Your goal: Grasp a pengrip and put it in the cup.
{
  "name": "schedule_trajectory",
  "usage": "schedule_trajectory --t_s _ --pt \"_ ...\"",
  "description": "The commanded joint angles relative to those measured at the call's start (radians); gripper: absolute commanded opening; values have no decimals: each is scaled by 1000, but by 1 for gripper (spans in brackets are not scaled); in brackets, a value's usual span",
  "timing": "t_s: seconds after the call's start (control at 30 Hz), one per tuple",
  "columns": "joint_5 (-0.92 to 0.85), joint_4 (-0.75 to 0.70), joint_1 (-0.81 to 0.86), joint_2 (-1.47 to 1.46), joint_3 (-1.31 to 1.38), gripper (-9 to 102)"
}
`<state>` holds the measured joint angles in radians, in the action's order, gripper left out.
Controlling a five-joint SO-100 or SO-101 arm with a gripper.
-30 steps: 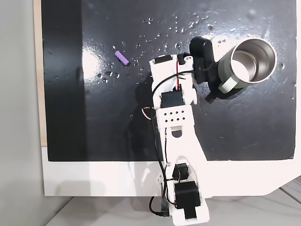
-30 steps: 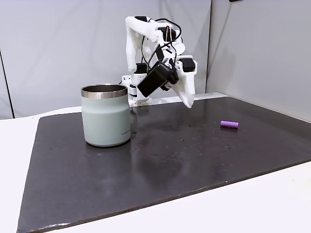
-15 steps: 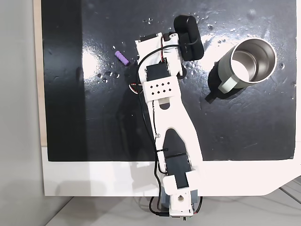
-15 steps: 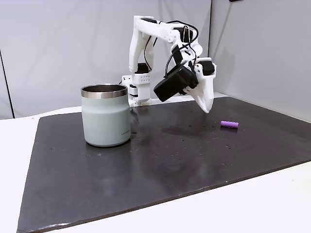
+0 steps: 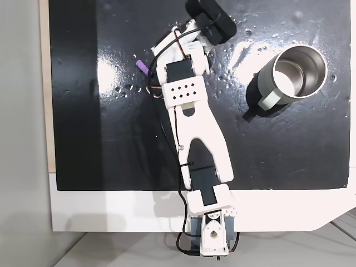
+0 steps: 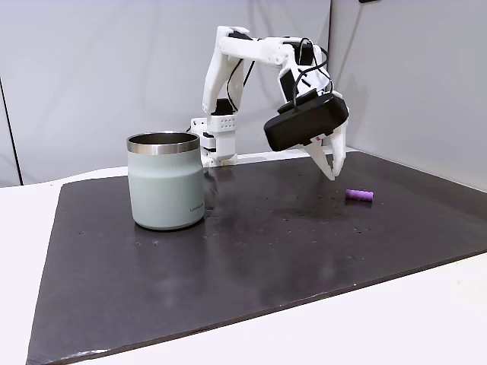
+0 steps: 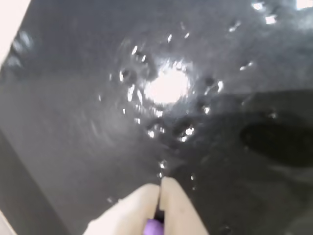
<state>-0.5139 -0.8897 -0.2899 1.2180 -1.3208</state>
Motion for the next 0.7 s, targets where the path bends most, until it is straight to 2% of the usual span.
schedule_trajectory --t_s 0.0,0.33,0.67 --pt "-141 -12 -40 18 69 0" --pt "-483 -103 -109 46 75 0" --pt "-712 -146 -156 46 110 0"
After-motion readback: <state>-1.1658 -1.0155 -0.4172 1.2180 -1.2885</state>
